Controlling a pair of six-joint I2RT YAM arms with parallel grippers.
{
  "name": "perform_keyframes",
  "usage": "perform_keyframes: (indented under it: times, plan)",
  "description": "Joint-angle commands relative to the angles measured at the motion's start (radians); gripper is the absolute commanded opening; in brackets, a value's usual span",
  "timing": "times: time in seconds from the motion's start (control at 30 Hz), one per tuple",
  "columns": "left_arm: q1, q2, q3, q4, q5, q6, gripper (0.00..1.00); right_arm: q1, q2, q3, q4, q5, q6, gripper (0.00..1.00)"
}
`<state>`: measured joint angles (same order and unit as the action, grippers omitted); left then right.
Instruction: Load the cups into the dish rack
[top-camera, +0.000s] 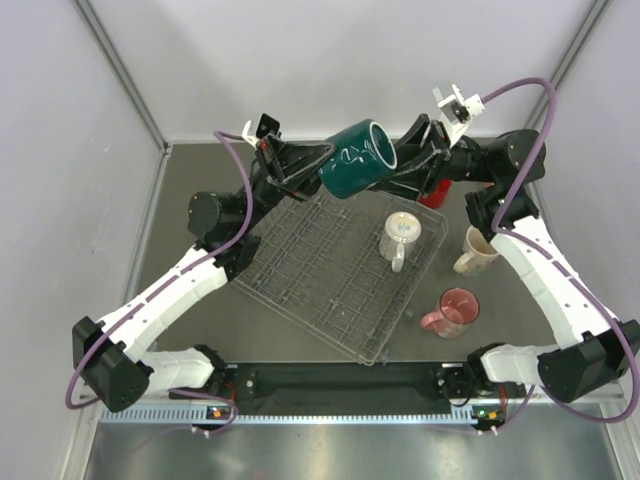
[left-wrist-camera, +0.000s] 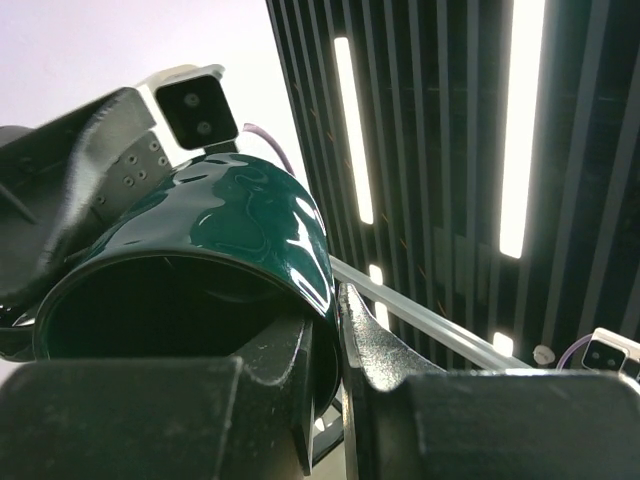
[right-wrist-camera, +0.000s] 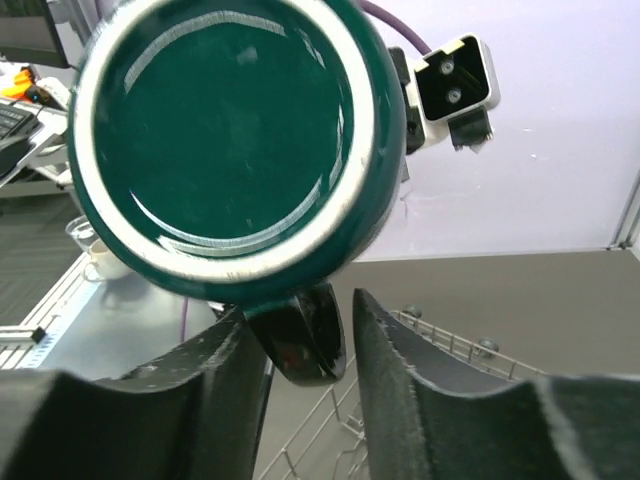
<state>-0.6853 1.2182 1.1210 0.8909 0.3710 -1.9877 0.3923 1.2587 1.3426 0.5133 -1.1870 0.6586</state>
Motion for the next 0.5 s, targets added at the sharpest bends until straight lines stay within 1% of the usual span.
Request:
perform_keyframes:
  times: [0.0,0.17,0.27,0.3,0.37,0.4,0.47]
  plan:
    - [0.000,-0.023,-0.003,0.154,-0.046,-0.290,0.00,0.000,0.013,0.081,0.070,-0.048,0.018,0.38]
    - [0.001,-0.036,-0.038,0.134,-0.060,-0.298,0.00,0.002,0.039,0.116,0.039,-0.066,0.003,0.40]
    - [0.001,-0.048,-0.058,0.117,-0.070,-0.299,0.00,0.010,0.053,0.147,-0.064,-0.072,-0.072,0.36]
    - [0.001,-0.048,-0.061,0.112,-0.072,-0.299,0.00,0.010,0.056,0.150,-0.090,-0.072,-0.086,0.30]
    - [0.001,-0.049,-0.072,0.108,-0.073,-0.303,0.00,0.011,0.062,0.156,-0.088,-0.075,-0.099,0.20]
    - [0.001,-0.051,-0.076,0.103,-0.075,-0.304,0.00,0.011,0.068,0.158,-0.087,-0.074,-0.100,0.00]
    - [0.001,-0.052,-0.087,0.099,-0.086,-0.303,0.00,0.014,0.070,0.162,-0.081,-0.075,-0.100,0.00]
